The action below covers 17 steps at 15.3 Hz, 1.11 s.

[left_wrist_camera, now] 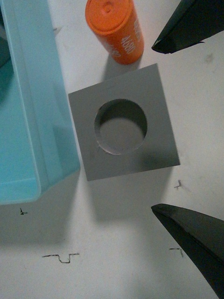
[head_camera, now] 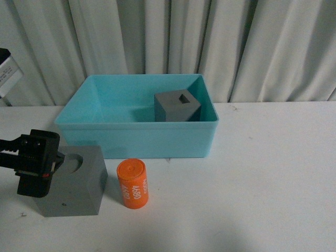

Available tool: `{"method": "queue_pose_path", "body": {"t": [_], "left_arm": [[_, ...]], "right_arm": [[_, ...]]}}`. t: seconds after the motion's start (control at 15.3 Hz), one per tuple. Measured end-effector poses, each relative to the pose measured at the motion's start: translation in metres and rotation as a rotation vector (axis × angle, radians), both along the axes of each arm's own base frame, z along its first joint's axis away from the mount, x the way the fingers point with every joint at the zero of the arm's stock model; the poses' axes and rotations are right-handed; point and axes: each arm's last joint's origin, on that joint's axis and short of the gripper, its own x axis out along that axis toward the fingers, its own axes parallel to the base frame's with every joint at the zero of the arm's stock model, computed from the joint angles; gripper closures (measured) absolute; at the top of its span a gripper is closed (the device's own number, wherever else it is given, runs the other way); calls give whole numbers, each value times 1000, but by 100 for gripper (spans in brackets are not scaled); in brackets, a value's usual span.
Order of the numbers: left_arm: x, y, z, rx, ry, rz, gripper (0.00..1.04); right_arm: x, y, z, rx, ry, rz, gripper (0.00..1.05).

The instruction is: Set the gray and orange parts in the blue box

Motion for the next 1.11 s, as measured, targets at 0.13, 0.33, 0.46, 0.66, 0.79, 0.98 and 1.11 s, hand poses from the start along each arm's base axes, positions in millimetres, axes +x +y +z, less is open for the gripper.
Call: {"method": "queue_pose_path", "body": {"t": [0.13, 0.33, 0.46, 0.66, 0.79, 0.98, 1.11], "left_arm": [[22, 6, -8, 30, 4, 17, 7], [35, 11, -14, 52, 17, 30, 7], [41, 12, -21, 61, 33, 36, 7], [47, 11, -31, 70, 58, 40, 7], [52, 11, -35, 76, 67, 46, 7], [56, 10, -44, 83, 91, 47, 7], [60, 10, -47, 83, 88, 48, 7]], "right_arm": [[0, 0, 0, 0, 0, 0, 6], [0, 0, 0, 0, 0, 0, 6], [0, 0, 0, 0, 0, 0, 6], [0, 0, 0, 0, 0, 0, 6], [0, 0, 0, 0, 0, 0, 6], [0, 0, 0, 0, 0, 0, 6], [0, 0, 0, 0, 0, 0, 6]]}}
